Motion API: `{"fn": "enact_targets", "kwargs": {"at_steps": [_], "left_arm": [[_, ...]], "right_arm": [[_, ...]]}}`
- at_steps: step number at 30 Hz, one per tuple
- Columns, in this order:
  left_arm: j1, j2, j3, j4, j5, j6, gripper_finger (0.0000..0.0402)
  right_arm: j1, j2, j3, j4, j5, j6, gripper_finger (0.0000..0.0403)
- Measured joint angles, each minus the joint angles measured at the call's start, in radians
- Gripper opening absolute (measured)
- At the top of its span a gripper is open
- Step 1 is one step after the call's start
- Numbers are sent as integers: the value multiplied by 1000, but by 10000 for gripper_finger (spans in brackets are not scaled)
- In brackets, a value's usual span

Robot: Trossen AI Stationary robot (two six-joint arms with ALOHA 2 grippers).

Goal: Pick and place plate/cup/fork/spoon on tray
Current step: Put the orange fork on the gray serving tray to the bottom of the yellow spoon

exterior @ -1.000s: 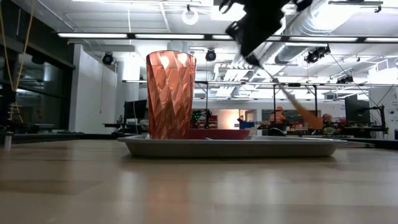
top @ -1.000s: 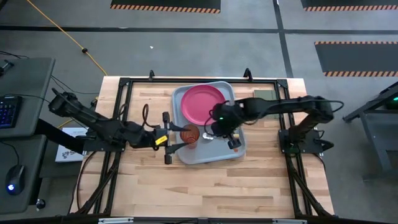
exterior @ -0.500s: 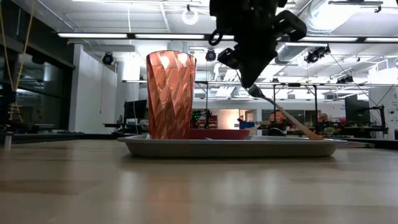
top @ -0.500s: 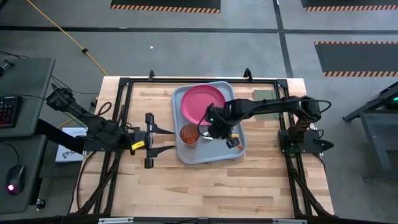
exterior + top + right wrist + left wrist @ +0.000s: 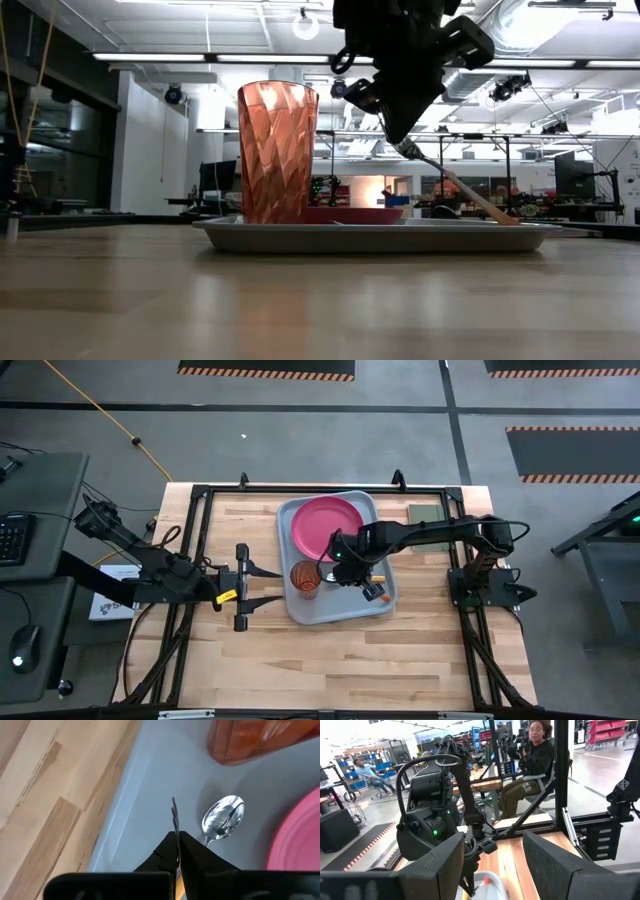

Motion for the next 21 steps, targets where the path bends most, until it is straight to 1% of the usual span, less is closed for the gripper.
{"fn": "enact_targets", "kwargs": {"at_steps": [6, 21], "left_arm": [[0, 0, 0, -29, 0, -1, 195], [0, 0, 0, -29, 0, -1, 195]], "right_arm": [[0, 0, 0, 3, 0, 0, 0], [0, 0, -1, 4, -1, 0, 0]]}}
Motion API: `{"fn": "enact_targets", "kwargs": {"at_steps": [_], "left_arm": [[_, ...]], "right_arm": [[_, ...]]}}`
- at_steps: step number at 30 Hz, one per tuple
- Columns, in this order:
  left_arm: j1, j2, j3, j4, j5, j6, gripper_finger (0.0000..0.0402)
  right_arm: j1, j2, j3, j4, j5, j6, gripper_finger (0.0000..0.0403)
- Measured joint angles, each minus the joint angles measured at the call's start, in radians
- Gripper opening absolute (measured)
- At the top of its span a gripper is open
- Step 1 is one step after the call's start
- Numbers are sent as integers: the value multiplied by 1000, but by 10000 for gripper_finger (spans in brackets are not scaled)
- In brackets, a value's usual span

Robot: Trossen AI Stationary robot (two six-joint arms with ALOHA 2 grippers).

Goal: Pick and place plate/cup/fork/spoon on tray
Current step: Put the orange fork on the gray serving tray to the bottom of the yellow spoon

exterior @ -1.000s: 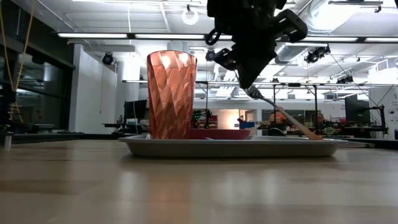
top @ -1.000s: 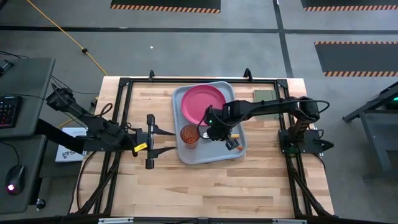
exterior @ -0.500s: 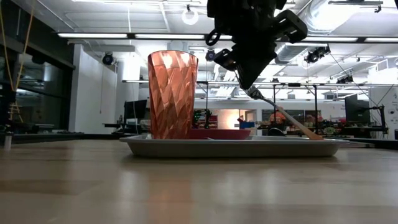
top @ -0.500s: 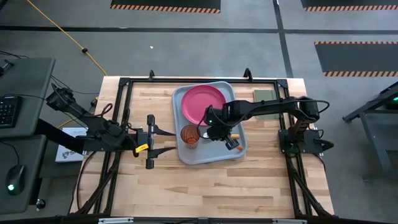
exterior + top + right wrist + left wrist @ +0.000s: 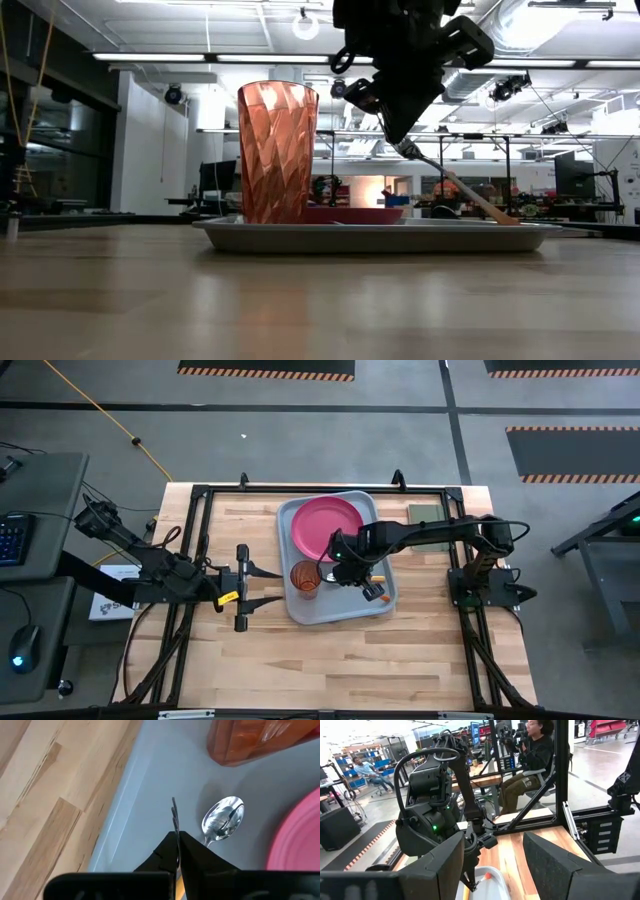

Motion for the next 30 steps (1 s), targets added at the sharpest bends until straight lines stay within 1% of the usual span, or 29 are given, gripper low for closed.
{"fn": "enact_targets", "kwargs": {"at_steps": [30], "left_arm": [[0, 0, 0, 1, 0, 0, 195]], "right_arm": [[0, -1, 0, 12, -26, 0, 0]]}}
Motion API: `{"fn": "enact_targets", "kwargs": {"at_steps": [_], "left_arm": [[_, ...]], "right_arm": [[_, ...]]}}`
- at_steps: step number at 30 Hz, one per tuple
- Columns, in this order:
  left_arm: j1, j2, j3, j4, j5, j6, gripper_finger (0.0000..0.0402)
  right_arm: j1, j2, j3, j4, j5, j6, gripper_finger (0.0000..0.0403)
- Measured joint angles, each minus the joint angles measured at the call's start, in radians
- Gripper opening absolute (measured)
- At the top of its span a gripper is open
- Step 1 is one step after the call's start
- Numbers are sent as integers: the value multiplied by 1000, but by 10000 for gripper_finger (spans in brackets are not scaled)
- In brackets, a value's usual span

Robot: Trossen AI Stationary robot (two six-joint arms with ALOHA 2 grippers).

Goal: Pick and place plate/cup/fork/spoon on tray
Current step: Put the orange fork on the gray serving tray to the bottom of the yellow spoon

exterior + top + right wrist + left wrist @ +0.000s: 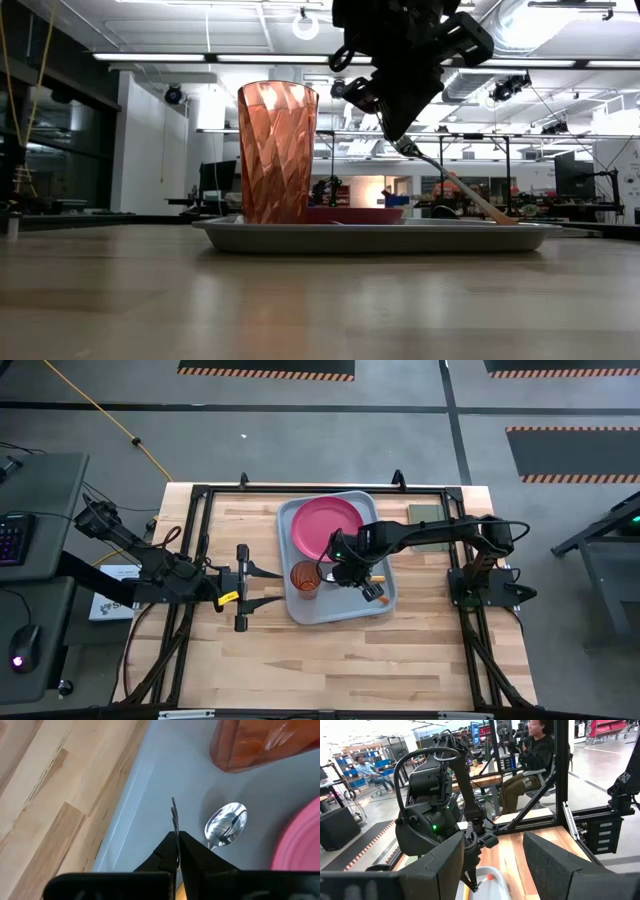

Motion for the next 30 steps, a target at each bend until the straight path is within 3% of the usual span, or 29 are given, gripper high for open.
{"fn": "enact_targets", "kwargs": {"at_steps": [20, 30], "left_arm": [[-60, -76, 0, -109, 0, -62, 195], [-64, -77, 0, -140, -26, -62, 195]], "right_arm": [[45, -1, -4, 64, -38, 9, 0], [86, -1, -112, 182, -8, 71, 0]]}}
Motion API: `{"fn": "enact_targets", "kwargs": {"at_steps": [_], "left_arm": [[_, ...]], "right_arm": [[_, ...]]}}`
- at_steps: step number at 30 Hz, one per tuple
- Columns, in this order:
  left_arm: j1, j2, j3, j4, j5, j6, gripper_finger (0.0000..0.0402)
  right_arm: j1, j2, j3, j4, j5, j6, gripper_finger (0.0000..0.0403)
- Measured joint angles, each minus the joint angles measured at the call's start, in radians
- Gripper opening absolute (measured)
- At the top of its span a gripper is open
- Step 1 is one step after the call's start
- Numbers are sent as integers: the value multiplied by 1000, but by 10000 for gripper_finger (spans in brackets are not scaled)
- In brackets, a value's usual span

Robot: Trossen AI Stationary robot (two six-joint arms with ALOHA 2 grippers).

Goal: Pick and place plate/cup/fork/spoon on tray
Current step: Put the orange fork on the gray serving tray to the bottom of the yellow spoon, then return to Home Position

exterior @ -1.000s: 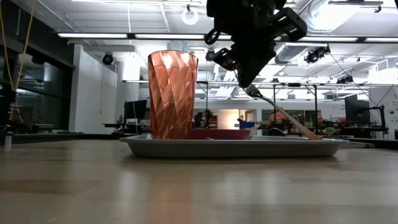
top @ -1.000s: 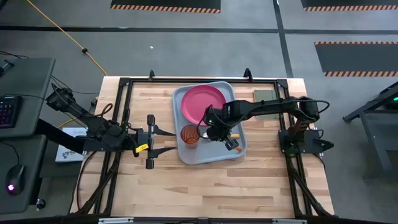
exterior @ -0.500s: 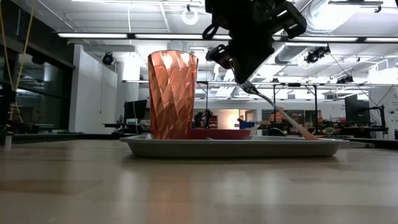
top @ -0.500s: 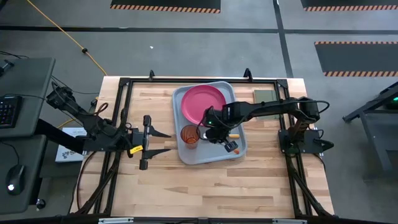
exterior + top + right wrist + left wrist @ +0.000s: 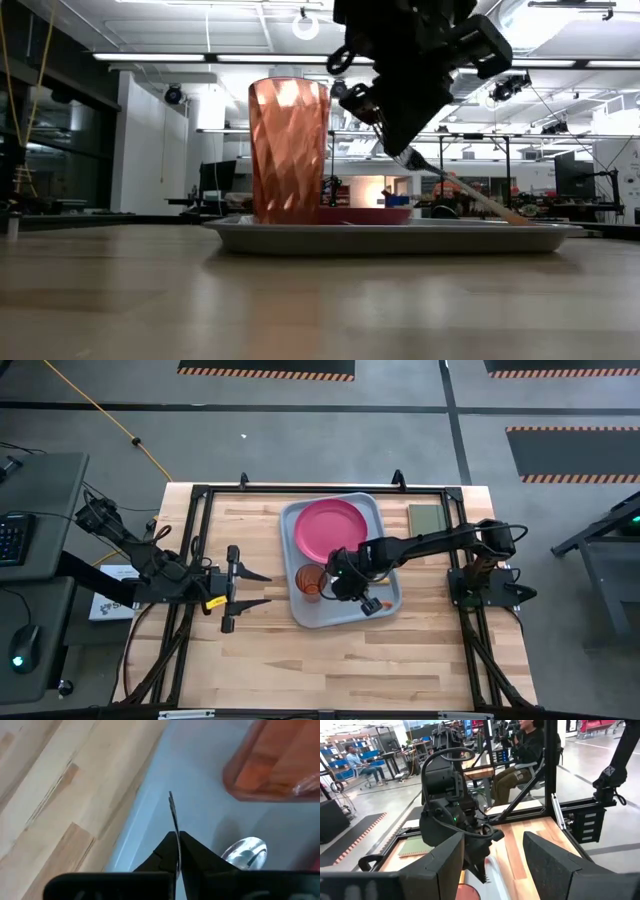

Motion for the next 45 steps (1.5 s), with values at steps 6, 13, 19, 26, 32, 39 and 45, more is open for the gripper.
{"fn": "enact_targets", "kwargs": {"at_steps": [6, 13, 19, 26, 32, 39, 45], "left_arm": [[0, 0, 0, 0, -17, 0, 195], [0, 0, 0, -2, -27, 1, 195], [0, 0, 0, -3, -39, 2, 195], [0, 0, 0, -13, -40, -8, 195], [0, 0, 0, -38, -41, -27, 195], [0, 0, 0, -66, -45, -27, 195], [10, 0, 0, -159, -45, -39, 195]], "right_arm": [[0, 0, -13, 52, 3, 41, 0], [-1, 0, -13, 45, 3, 39, 0], [-1, 0, -12, 42, 19, 41, 9], [-1, 0, -12, 42, 19, 78, 40], [-1, 0, -12, 42, 19, 118, 68], [-7, 0, -11, -26, 19, 122, 86], [-50, 1, -11, -250, -5, 171, 87]]}}
